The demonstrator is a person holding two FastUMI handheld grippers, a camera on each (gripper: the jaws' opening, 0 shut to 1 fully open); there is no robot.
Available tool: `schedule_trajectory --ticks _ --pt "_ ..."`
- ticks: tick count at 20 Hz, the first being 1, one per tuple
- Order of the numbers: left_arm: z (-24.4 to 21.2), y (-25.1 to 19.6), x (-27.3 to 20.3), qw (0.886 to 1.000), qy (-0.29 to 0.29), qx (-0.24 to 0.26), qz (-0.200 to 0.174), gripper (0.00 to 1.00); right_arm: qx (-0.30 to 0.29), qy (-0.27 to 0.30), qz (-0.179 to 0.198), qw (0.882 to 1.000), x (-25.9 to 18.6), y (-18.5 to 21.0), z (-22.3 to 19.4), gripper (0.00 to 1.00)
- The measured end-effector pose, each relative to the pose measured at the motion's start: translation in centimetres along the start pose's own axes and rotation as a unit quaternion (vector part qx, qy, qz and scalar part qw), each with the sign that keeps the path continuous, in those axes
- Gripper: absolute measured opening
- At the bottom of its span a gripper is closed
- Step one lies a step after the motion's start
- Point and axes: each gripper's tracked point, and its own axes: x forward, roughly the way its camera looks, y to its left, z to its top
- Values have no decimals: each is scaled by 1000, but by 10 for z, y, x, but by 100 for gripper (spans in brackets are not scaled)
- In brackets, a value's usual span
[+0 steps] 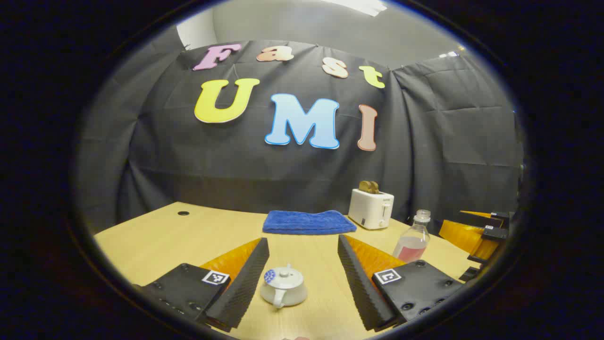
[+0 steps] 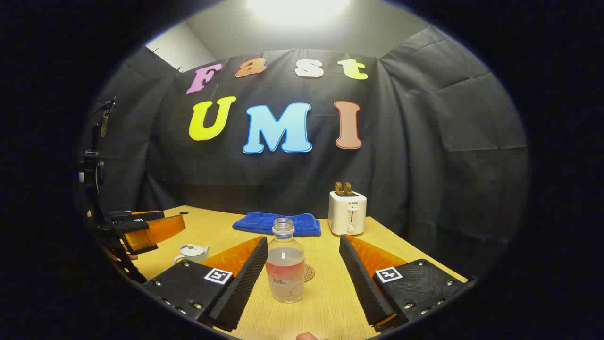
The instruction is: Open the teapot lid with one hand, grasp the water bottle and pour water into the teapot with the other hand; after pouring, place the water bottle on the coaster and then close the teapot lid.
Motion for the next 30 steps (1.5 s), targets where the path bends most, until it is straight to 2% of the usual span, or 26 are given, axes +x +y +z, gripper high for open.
schedule_trajectory --ticks 8,13,22,30 --pt "-19 7 12 1000 19 8 3 95 -27 -7 -1 1000 14 9 -4 95" --pt "-24 14 13 1000 24 3 6 95 -27 5 -1 1000 18 11 -12 95" --pt "-17 12 10 999 17 28 6 95 -28 14 -1 1000 20 13 -15 95" --pt "-35 13 20 999 42 25 2 95 -32 34 -2 999 26 13 -29 95"
